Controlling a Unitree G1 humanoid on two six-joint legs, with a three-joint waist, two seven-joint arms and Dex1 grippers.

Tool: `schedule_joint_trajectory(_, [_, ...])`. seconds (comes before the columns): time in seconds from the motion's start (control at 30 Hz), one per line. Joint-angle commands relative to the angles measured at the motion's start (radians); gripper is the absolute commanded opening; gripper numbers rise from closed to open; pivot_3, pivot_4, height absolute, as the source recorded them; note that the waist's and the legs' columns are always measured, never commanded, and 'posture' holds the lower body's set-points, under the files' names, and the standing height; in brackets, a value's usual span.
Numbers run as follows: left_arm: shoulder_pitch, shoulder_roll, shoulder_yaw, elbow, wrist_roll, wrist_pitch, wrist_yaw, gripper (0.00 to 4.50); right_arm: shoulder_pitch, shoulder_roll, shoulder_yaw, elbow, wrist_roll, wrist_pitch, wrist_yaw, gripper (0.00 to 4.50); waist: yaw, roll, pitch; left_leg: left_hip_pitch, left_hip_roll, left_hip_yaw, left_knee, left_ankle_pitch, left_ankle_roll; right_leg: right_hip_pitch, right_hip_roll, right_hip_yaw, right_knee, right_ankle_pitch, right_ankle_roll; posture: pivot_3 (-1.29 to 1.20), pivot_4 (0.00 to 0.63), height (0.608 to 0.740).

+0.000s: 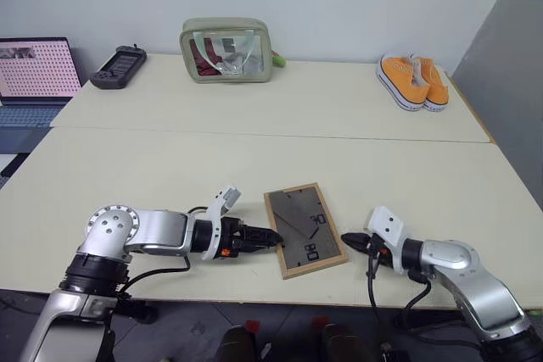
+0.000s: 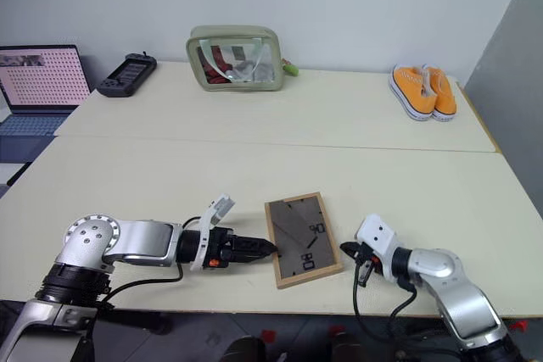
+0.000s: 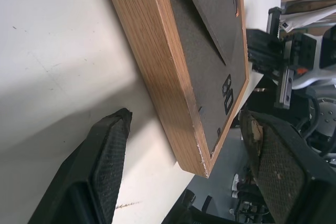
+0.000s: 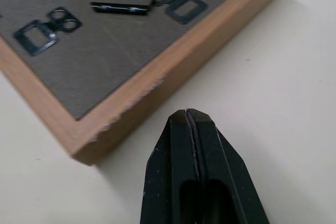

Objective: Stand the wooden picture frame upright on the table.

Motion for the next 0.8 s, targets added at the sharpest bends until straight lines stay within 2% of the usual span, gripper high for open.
schedule_joint_trajectory(0.03, [-0.007, 0.027, -0.037, -0.023, -0.034, -0.015, 0.016, 3.51, 0.001, 0.027, 0.035, -0.047, 0.03, 0.054, -0.015, 0.0, 0.0, 0.0, 0.0, 0.0, 0.0, 0.0, 0.0, 0.0, 0.0, 0.0, 0.0, 0.0, 0.0, 0.0, 0.0, 0.0, 0.15, 0.74])
schedule_joint_trajectory(0.57, [-0.052, 0.016, -0.042, 0.007, -0.007, -0.059, 0.021, 3.51, -0.051, 0.112, 0.091, -0.072, 0.041, 0.104, -0.084, 0.0, 0.004, 0.0, 0.0, -0.001, 0.0, 0.0, 0.0, 0.0, 0.0, 0.0, 0.0, 0.0, -0.002, 0.0, 0.0, 0.0, 0.15, 0.74])
schedule_joint_trajectory(0.8, [-0.05, 0.01, -0.038, 0.005, 0.006, -0.066, 0.017, 3.51, -0.059, 0.099, 0.068, -0.017, 0.046, 0.058, -0.062, 0.0, 0.008, 0.0, 0.0, -0.002, 0.0, 0.001, 0.0, 0.0, 0.0, -0.001, 0.0, 0.0, -0.003, 0.0, 0.0, 0.0, 0.15, 0.74])
